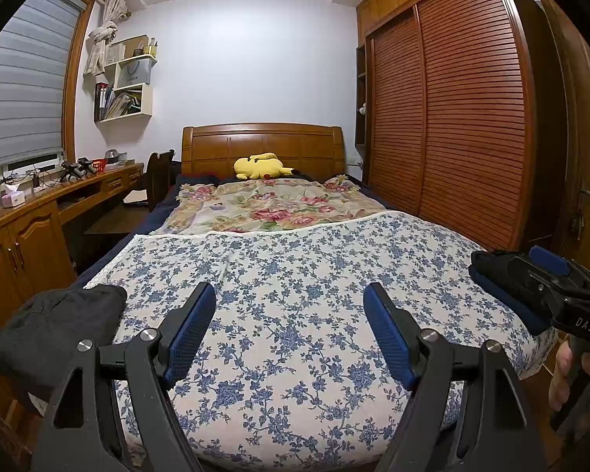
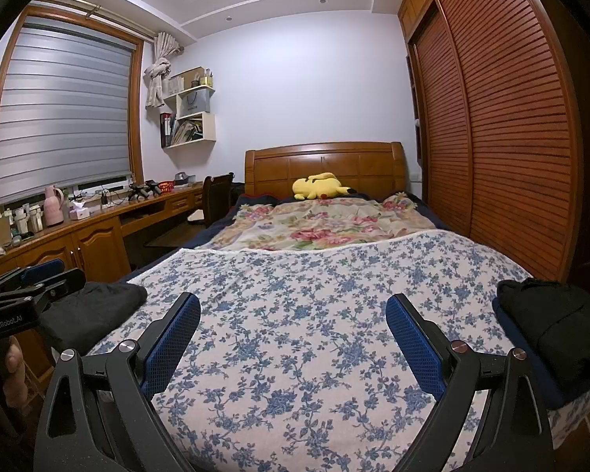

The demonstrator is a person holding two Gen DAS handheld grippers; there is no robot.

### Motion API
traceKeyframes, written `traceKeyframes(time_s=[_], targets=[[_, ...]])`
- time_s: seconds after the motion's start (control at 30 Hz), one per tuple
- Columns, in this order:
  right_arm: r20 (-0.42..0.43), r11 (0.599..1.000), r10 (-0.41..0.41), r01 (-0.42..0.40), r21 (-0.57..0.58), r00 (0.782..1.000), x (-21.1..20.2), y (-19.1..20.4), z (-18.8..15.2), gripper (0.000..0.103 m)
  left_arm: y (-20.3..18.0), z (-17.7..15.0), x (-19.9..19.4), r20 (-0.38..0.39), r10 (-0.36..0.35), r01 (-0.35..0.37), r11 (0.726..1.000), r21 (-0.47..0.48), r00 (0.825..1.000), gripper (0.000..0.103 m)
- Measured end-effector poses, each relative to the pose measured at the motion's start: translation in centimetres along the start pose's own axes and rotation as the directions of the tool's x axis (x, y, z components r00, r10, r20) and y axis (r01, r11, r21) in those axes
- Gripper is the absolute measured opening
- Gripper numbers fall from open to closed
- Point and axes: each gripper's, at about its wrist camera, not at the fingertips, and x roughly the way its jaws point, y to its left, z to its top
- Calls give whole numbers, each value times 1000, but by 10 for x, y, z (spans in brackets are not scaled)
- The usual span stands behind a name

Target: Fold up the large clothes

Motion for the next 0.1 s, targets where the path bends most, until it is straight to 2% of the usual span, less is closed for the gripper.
traceKeyframes(time_s=[0.1], targets=[[-2, 1000, 0, 0, 2, 1000, 0, 1, 0, 96, 1, 0, 0, 0, -2, 2, 1000, -2, 1000, 78]])
